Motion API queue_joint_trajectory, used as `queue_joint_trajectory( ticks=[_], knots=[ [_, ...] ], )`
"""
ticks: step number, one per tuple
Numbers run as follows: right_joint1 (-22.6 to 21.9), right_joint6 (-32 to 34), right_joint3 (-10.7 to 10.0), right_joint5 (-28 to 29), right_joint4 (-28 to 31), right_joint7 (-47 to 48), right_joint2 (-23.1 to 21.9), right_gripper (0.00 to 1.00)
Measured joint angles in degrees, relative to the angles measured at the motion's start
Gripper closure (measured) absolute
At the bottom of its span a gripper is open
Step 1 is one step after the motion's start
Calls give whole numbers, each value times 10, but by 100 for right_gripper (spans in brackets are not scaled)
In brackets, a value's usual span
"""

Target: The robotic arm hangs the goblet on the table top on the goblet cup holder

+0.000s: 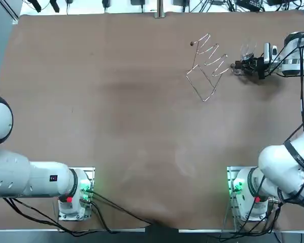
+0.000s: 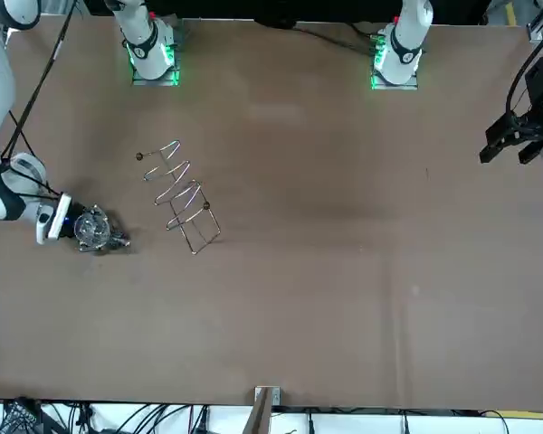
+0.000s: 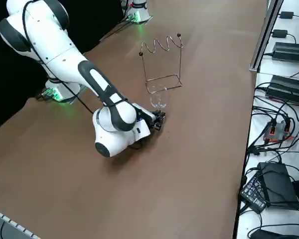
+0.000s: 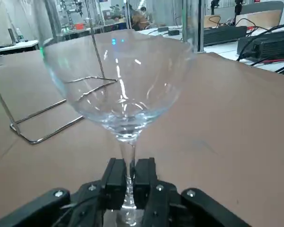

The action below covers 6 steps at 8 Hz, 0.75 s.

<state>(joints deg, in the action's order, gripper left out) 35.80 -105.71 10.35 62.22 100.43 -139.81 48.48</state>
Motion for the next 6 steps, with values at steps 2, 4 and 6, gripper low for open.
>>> queue_joint_trajectory(
  ticks=[2, 4, 6],
  knots=[
    [1, 1, 0, 0, 0, 0, 0, 88],
    [1, 1, 0, 0, 0, 0, 0, 88],
    [2, 1, -5, 0, -1, 1, -2, 88]
  ],
)
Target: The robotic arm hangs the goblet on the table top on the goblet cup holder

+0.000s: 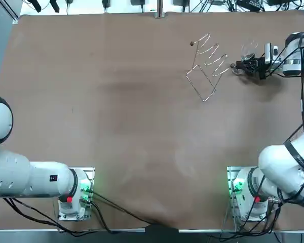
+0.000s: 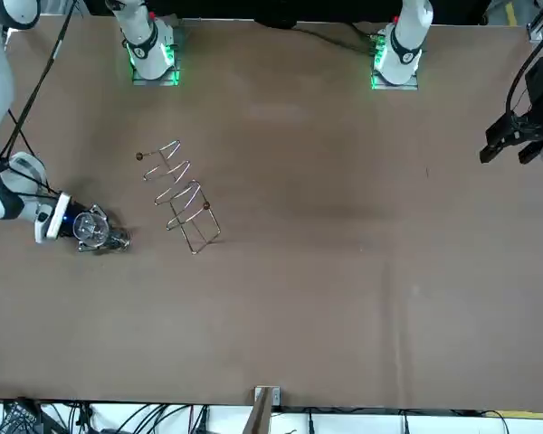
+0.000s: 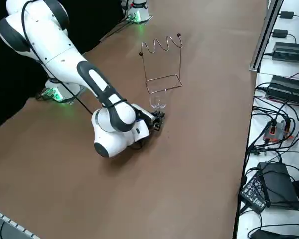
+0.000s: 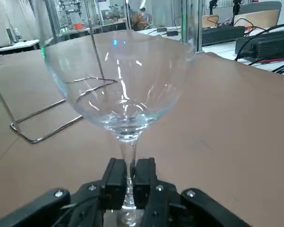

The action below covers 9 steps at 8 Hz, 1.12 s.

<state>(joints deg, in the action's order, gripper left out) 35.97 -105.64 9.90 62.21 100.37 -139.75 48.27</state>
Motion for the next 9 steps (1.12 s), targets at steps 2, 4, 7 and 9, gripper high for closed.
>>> queue_joint_trajectory(
  ticks=[2, 4, 7, 9],
  knots=[
    [0, -3, -12, -13, -5, 5, -7, 88],
    [-1, -21, -18, -41, -13, 22, -19, 88],
    [-4, -49, -25, -64, -15, 46, -33, 88],
    [-7, -69, -25, -78, -16, 56, -43, 88]
  ],
)
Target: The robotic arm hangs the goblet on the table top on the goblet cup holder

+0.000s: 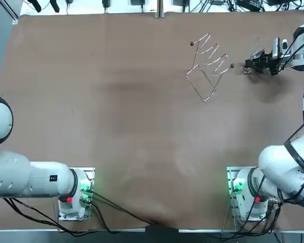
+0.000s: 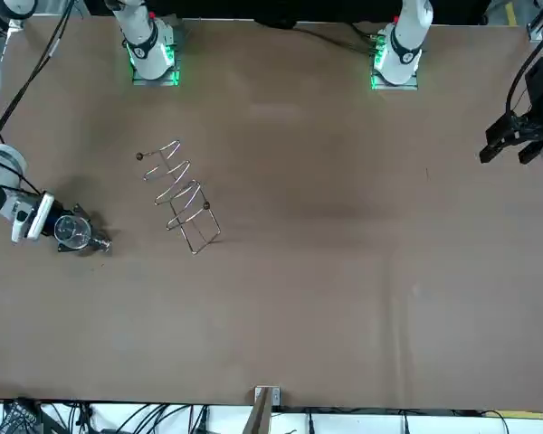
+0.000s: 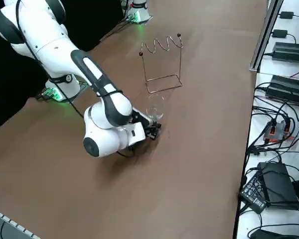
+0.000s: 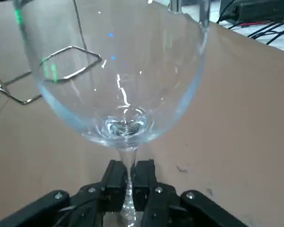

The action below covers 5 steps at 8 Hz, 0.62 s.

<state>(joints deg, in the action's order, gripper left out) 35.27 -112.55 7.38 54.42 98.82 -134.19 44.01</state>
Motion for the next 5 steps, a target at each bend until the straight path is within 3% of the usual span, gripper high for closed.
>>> queue_joint_trajectory(
  ticks=[5],
  knots=[
    [-22, -28, -1, -36, -7, 25, -43, 88]
  ],
)
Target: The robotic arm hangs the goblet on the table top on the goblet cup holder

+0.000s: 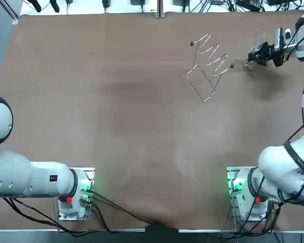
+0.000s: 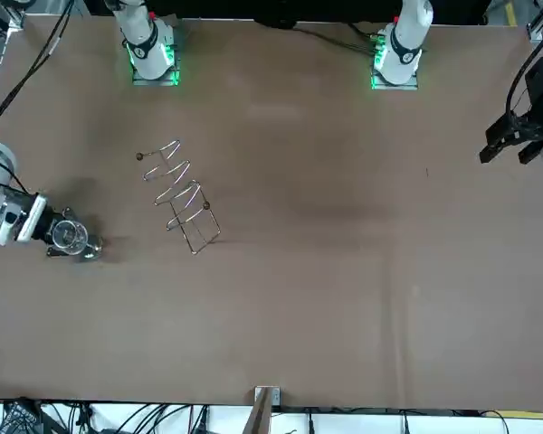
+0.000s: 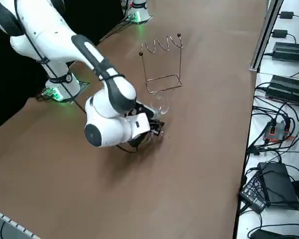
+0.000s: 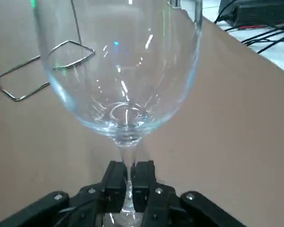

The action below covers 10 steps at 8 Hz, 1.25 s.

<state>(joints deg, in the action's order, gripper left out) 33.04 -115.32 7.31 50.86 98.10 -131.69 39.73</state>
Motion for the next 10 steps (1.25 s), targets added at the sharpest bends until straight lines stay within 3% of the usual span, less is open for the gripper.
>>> queue_joint_trajectory(
  ticks=[10],
  knots=[
    [-41, -62, 0, -118, -24, 75, -68, 88]
  ],
)
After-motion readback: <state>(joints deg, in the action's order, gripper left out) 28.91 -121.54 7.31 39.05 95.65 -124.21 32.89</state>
